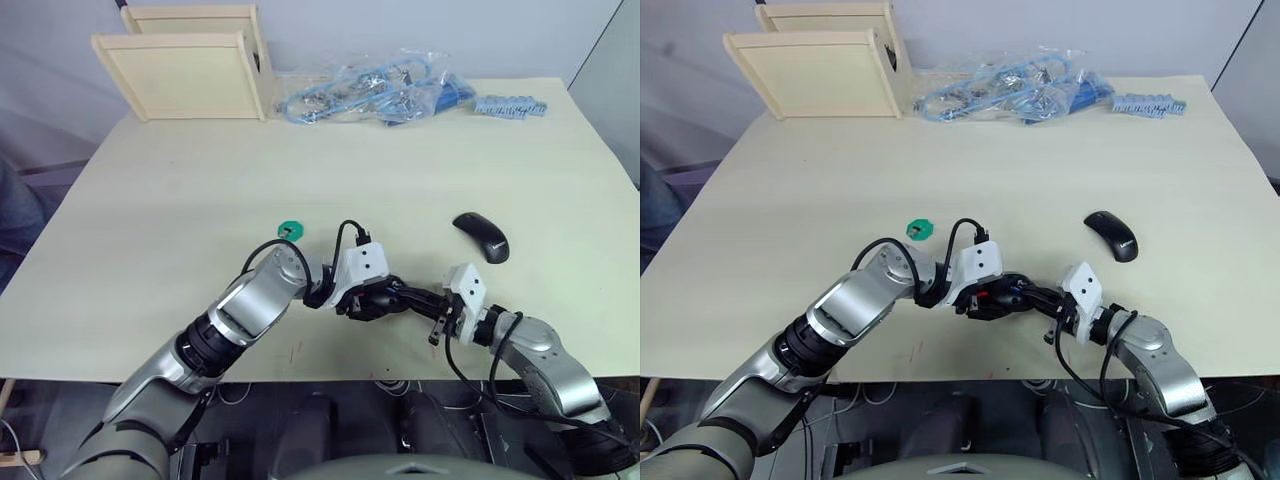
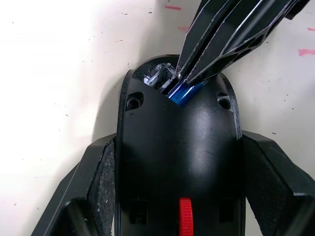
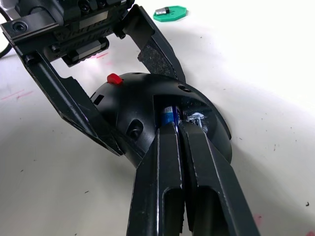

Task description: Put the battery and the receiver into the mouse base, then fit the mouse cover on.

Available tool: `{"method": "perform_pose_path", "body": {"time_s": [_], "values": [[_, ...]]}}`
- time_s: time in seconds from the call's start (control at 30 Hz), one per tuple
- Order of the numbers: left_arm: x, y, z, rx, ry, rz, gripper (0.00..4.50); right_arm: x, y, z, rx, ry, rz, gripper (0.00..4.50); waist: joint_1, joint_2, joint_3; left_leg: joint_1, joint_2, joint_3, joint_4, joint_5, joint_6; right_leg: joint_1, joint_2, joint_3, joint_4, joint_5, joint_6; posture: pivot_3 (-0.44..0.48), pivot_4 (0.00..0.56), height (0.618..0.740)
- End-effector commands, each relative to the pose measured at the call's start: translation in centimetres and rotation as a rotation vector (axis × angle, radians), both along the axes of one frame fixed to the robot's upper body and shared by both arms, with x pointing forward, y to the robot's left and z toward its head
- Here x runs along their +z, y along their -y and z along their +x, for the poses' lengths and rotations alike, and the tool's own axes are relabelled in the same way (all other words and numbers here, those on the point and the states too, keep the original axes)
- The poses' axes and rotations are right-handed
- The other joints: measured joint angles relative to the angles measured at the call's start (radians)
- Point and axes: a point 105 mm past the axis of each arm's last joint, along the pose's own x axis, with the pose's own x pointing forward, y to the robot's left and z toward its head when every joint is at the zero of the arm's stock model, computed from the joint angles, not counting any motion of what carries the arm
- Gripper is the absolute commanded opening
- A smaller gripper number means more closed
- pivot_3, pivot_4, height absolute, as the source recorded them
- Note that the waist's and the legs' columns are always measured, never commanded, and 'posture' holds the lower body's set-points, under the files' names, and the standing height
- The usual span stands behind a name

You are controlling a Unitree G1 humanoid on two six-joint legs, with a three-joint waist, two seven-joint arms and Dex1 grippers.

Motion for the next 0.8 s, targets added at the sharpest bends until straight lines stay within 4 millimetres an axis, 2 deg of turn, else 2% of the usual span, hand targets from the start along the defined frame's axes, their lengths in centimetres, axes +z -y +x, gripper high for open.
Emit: {"method": "perform_pose_path", "body": {"time_s": [0.03,0.2,0.37,0.47,0.53,0.73,0.8], "values": [[-0.8,0.0,-0.5,0.0,-0.027,0.017,2.9,-4.2,0.1,-1.3,0.009,-0.17,-0.093,0.09,-0.001,0.0,-0.003,0.0,0.0,0.0,0.0,0.0,0.0,0.0,0.0,0.0,0.0,0.0,0.0,0.0,0.15,0.74],[-0.7,-0.1,-0.5,0.003,-0.027,0.021,2.9,2.0,1.9,-0.8,-0.002,0.045,0.013,0.09,0.007,0.0,-0.003,-0.002,0.0,0.0,0.0,0.0,0.0,-0.001,0.0,0.0,-0.001,0.0,0.0,0.0,0.15,0.74],[-0.7,-0.2,-0.3,0.01,-0.028,0.022,2.9,4.2,4.5,-2.8,0.061,0.068,0.036,0.09,0.007,0.002,-0.001,-0.003,-0.001,0.001,0.0,-0.001,0.001,-0.001,-0.001,0.0,-0.001,0.0,0.0,0.0,0.15,0.74],[-0.7,-0.4,-0.1,0.014,-0.028,0.023,2.9,5.0,6.4,-3.8,0.076,0.081,0.013,0.75,0.006,0.002,-0.001,-0.002,0.0,0.0,0.0,-0.001,0.001,-0.001,0.0,0.0,-0.001,0.0,0.0,0.0,0.15,0.74],[-0.6,-0.4,0.0,0.015,-0.028,0.022,2.9,5.4,7.2,-4.5,0.085,0.084,0.012,1.49,0.009,0.002,-0.001,-0.003,0.0,0.0,0.0,-0.001,0.001,-0.001,-0.001,0.0,-0.001,0.0,0.0,0.0,0.15,0.74],[-0.6,-0.6,0.0,0.014,-0.03,0.021,2.9,6.7,9.5,-5.8,0.086,0.131,-0.034,4.37,0.007,0.002,0.0,-0.002,0.0,0.001,0.0,-0.001,0.001,-0.001,-0.001,0.0,-0.001,0.0,0.0,0.0,0.15,0.74],[-0.6,-0.7,0.0,0.013,-0.03,0.022,2.9,7.4,10.4,-6.3,0.086,0.14,-0.044,4.37,0.008,0.002,0.0,-0.003,0.0,0.001,0.0,-0.001,0.001,-0.001,-0.001,0.0,-0.001,0.0,0.0,0.0,0.15,0.74]]}}
